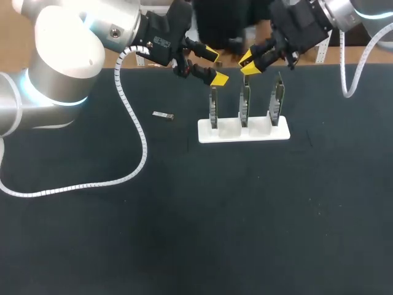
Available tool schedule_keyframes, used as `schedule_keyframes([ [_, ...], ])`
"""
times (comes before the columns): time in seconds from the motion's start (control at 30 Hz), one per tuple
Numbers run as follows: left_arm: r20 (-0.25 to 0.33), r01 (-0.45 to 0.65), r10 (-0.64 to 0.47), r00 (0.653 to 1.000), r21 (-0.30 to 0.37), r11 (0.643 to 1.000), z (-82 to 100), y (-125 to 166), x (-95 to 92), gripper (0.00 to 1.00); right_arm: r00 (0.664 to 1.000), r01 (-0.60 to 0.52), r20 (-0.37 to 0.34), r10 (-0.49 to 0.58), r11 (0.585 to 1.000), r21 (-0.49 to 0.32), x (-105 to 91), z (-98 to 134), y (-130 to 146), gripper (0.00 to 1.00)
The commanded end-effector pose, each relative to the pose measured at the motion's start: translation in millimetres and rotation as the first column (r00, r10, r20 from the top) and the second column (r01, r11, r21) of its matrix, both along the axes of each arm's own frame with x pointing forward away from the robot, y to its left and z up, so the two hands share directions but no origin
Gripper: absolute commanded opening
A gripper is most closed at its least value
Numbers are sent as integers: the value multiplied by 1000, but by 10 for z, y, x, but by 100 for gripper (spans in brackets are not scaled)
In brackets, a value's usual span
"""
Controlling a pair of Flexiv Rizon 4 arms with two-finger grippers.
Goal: Pick up the optical module with the left hand, and insert it into the network port with the right hand.
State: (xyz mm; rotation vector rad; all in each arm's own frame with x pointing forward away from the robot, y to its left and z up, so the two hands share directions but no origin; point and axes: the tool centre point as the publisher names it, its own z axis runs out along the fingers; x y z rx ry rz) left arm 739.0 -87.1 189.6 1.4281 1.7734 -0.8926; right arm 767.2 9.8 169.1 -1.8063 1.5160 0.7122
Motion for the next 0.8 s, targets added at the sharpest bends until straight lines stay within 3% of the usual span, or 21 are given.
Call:
schedule_keyframes([
  [0.03,-2,-3,3,1000,6,1000,9,-7,-4,100,1000,1,5,-1,1000,6,-3,4,3,0],
  [0.8,-2,-3,3,1000,6,1000,9,-7,-4,100,999,36,-13,-36,999,1,-38,-82,-57,0],
])
